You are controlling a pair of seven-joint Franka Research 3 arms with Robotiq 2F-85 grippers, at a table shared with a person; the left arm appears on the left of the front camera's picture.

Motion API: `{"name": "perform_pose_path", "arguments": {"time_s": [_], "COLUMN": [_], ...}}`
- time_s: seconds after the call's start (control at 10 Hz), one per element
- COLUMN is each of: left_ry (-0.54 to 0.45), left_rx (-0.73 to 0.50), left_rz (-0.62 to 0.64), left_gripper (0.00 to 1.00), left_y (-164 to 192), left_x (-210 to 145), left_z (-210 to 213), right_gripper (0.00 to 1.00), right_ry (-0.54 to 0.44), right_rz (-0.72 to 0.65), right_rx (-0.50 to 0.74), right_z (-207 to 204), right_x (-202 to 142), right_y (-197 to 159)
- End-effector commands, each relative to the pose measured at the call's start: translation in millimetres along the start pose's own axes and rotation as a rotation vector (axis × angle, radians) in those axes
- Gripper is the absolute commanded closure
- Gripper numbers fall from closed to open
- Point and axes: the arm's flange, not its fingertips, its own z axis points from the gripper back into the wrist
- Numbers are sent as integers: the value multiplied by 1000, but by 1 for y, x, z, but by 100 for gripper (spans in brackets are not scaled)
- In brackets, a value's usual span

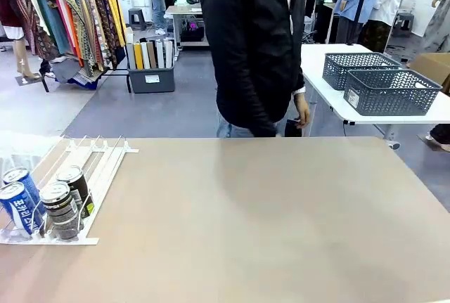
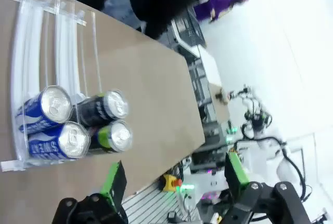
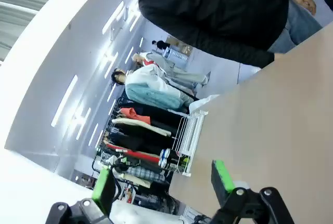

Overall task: Retrieve and store the cans from the dispenser.
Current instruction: Pick up one can from the Automatic Can Dispenser and place it in the middle of the table.

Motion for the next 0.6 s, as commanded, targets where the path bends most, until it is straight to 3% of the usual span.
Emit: {"name": "perform_pose_path", "arguments": {"time_s": [0.0, 0.1, 0.5], "left_ry": [53, 53, 53], "left_rx": [15, 15, 15], "left_rz": [-54, -54, -54], "left_gripper": [0, 0, 0], "left_y": [-27, -27, -27], "left_x": [0, 0, 0], "left_z": [-9, -9, -9], "right_gripper": [0, 0, 0], "right_ry": [44, 0, 0], "right_rz": [77, 0, 0], "right_rx": [-55, 0, 0], "right_z": [-64, 0, 0], "right_x": [-59, 0, 0], "right_y": [-11, 0, 0]}}
